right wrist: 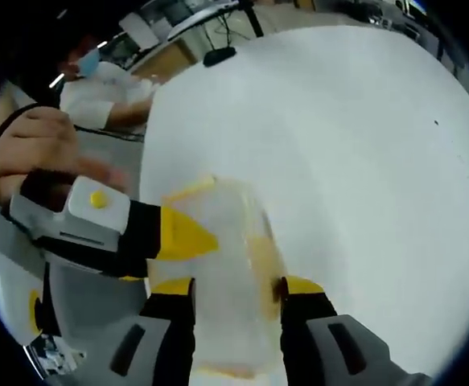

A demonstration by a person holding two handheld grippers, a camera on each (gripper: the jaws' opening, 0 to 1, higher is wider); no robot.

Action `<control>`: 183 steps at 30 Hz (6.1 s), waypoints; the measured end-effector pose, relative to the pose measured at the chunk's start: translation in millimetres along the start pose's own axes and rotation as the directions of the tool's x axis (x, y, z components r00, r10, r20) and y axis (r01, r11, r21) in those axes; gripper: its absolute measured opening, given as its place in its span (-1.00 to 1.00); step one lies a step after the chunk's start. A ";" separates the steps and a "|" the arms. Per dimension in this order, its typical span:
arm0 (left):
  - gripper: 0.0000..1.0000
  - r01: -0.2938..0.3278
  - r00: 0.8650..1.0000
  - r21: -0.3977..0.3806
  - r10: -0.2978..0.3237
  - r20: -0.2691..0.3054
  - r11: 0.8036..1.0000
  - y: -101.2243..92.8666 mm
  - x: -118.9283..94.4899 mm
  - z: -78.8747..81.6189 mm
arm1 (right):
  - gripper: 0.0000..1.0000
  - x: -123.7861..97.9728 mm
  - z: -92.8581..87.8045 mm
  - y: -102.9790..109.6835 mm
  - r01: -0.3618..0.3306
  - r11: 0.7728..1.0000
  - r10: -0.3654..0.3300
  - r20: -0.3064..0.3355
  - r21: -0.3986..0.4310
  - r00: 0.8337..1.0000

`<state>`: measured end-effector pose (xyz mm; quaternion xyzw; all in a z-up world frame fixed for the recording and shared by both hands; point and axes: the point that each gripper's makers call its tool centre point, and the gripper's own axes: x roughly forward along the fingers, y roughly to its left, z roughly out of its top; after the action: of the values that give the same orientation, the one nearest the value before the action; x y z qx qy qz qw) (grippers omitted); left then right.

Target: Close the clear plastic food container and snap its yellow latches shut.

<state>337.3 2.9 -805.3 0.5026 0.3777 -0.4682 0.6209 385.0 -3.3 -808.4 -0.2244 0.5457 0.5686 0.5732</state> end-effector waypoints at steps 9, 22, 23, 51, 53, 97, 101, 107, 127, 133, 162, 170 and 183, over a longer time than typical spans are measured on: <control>0.03 0.000 1.000 0.002 0.000 -0.004 1.000 0.4 -0.6 0.7 | -0.24 0.1 -1.2 0.2 -0.020 1.000 0.020 0.004 -0.010 1.000; -0.11 -0.025 1.000 0.078 0.026 -0.004 0.997 -8.2 0.0 3.5 | -0.30 2.2 -1.1 2.7 -0.041 0.999 0.042 -0.046 0.024 0.998; -0.13 -0.027 1.000 0.080 0.027 -0.004 0.996 -8.2 0.1 3.6 | -0.30 2.2 -0.8 3.6 -0.041 0.999 0.042 -0.044 0.024 0.998; -0.05 -0.027 0.999 0.098 0.029 -0.023 0.995 -2.2 0.2 3.9 | -0.22 0.2 0.5 4.1 -0.021 1.000 0.021 0.040 0.005 0.999; -0.04 -0.018 0.999 0.096 0.020 -0.025 0.995 -1.4 -0.3 3.9 | -0.21 0.3 1.0 4.8 -0.017 1.000 0.017 0.050 0.003 0.999; 0.85 0.285 0.958 0.146 -0.279 -0.064 0.947 -14.0 -17.1 -28.6 | 0.85 -26.0 -21.3 13.1 0.232 0.947 -0.195 0.177 -0.223 0.965; 0.83 0.282 0.959 0.125 -0.278 -0.055 0.951 -8.1 -17.1 -30.5 | 0.84 -26.9 -24.1 16.1 0.228 0.953 -0.190 0.194 -0.198 0.962; 0.88 0.270 0.963 0.141 -0.266 -0.050 0.952 6.1 -16.7 -30.6 | 0.80 -26.1 -32.8 19.5 0.234 0.952 -0.200 0.179 -0.198 0.963; 0.91 0.249 0.968 0.338 -0.239 -0.074 0.907 20.7 -4.9 -36.0 | 0.82 -16.0 -48.9 19.7 0.326 0.925 -0.310 0.108 -0.193 0.944; 0.88 0.252 0.968 0.332 -0.239 -0.079 0.909 22.0 1.7 -38.4 | 0.81 -13.5 -49.9 19.5 0.345 0.918 -0.331 0.102 -0.195 0.938; 0.78 0.248 0.966 0.303 -0.257 -0.011 0.920 22.0 22.2 -41.9 | 0.78 2.7 -54.6 14.0 0.363 0.906 -0.341 0.132 -0.219 0.931; 0.84 0.209 0.971 0.309 -0.234 0.045 0.928 19.4 29.1 -37.9 | 0.78 8.4 -52.6 16.3 0.360 0.907 -0.325 0.181 -0.217 0.928; 0.72 0.198 0.969 0.246 -0.227 0.093 0.949 15.2 29.5 -34.8 | 0.74 10.8 -56.8 15.3 0.353 0.908 -0.303 0.228 -0.225 0.925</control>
<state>360.1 31.8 -836.2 0.4995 0.3335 -0.6033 0.5246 347.6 -44.8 -829.6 -0.3324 0.3636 0.5493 0.6750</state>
